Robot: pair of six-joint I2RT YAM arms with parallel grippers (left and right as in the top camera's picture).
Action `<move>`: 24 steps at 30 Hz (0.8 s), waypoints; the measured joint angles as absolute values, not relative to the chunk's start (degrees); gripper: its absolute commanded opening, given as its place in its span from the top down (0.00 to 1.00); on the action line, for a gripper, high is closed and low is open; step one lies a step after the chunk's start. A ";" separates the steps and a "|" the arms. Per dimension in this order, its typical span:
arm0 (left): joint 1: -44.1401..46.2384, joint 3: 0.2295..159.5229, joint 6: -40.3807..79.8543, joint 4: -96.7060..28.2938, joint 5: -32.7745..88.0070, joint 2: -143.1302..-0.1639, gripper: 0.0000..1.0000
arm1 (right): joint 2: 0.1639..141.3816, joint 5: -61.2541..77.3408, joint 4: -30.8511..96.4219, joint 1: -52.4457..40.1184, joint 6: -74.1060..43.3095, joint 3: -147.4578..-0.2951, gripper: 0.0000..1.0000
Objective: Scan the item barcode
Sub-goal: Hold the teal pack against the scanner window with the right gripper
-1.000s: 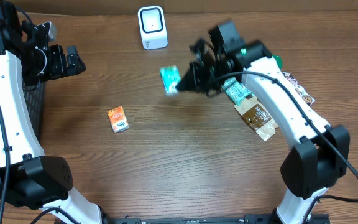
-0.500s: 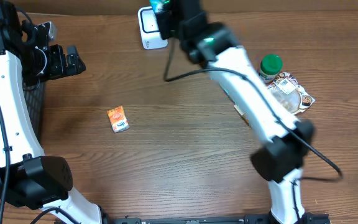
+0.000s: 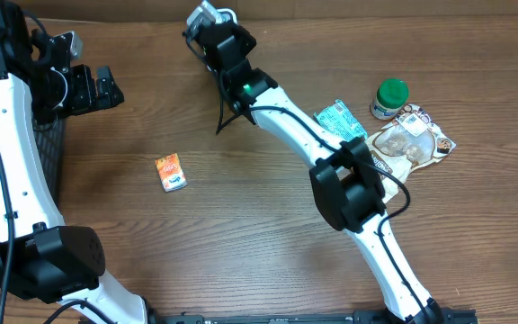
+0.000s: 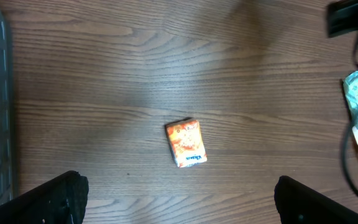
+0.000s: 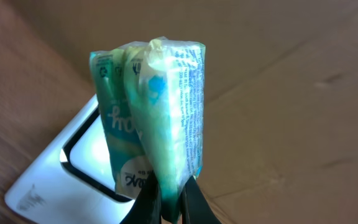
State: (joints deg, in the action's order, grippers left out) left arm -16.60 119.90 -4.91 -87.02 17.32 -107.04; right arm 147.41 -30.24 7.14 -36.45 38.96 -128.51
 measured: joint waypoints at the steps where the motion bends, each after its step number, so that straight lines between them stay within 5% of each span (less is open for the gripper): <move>1: -16.60 119.90 -4.91 -87.02 17.32 -107.04 0.00 | 148.09 -30.41 6.59 -36.45 40.23 -128.51 0.96; 24: -16.60 119.90 -4.91 -87.02 17.32 -107.04 0.01 | 149.69 -30.92 4.29 -36.23 50.30 -128.44 0.96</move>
